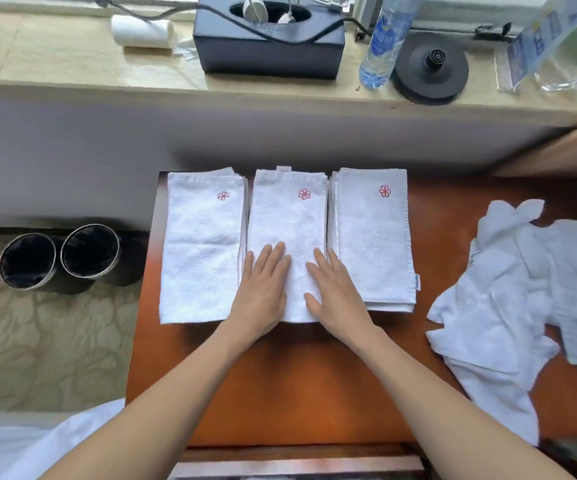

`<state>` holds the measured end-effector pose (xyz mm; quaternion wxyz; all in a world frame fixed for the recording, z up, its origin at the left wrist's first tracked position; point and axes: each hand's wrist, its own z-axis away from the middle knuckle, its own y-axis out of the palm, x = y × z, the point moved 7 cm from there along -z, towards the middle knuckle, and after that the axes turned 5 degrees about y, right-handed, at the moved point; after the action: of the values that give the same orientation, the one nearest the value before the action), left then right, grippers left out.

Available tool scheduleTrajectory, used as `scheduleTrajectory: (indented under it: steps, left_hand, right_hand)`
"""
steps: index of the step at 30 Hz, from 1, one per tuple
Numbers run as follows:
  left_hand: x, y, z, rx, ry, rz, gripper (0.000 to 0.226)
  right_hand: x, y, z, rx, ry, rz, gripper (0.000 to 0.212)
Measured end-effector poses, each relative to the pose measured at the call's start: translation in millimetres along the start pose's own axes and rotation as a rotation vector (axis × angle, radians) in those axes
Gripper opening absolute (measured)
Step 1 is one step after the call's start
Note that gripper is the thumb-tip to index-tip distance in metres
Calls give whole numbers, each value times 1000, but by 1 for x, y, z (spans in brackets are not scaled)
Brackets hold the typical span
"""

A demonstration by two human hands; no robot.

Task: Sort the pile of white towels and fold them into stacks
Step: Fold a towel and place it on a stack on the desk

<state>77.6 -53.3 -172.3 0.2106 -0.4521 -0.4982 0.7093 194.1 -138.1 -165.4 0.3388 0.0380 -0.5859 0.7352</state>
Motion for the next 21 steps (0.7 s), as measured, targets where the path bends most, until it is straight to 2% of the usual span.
scheduleTrajectory:
  steps: [10, 16, 21]
  left_hand:
    - [-74, 31, 69, 169, 17, -86, 67]
    - [-155, 53, 90, 137, -11, -124, 68]
    - [-266, 101, 104, 172, 1, -132, 68]
  right_hand:
    - [-22, 15, 116, -25, 23, -45, 63]
    - [-97, -2, 182, -57, 89, -61, 59]
    - [-181, -29, 249, -29, 120, -87, 58]
